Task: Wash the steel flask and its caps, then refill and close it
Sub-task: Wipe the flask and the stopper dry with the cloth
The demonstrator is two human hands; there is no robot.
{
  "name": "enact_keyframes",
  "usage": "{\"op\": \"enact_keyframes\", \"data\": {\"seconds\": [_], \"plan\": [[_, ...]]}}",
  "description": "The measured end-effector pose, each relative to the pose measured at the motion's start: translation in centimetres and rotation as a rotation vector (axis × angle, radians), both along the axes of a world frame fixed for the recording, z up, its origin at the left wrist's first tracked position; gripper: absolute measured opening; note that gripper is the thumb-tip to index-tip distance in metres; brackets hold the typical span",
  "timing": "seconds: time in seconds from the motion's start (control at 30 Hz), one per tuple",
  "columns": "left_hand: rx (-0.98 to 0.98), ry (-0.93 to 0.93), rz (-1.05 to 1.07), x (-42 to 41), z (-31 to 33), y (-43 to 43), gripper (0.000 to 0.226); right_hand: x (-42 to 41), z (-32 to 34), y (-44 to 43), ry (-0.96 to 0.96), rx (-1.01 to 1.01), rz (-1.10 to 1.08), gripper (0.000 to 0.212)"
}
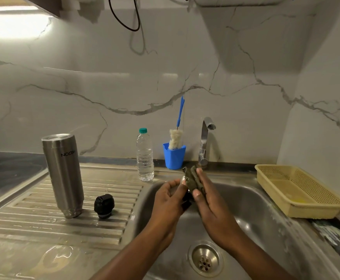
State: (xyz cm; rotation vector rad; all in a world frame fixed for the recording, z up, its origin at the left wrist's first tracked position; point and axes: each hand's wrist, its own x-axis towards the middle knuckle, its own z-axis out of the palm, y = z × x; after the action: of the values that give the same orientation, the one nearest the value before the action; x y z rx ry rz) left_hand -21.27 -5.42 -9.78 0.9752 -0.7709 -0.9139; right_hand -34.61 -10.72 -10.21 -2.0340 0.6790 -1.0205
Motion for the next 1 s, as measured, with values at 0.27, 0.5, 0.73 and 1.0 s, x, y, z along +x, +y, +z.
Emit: {"op": "enact_keyframes", "data": {"seconds": [0.27,0.5,0.73,1.0], "plan": [[0.005,-0.039,0.090,0.2,0.1,-0.2,0.032,0.1,0.0,0.2,0.036,0.197,0.017,0.031],[-0.013,-0.035,-0.020,-0.3,0.2,0.2,0.031,-0.1,0.3,-0.2,-0.070,0.086,0.016,0.056],[-0.017,0.042,0.021,0.2,0.5,0.0,0.040,0.2,0.2,0.3,-0.001,0.174,-0.011,0.028],[-0.076,0.195,-0.144,0.0,0.9,0.4,0.032,-0.1,1.0,0.4,-0.191,0.115,-0.012,0.042]]}}
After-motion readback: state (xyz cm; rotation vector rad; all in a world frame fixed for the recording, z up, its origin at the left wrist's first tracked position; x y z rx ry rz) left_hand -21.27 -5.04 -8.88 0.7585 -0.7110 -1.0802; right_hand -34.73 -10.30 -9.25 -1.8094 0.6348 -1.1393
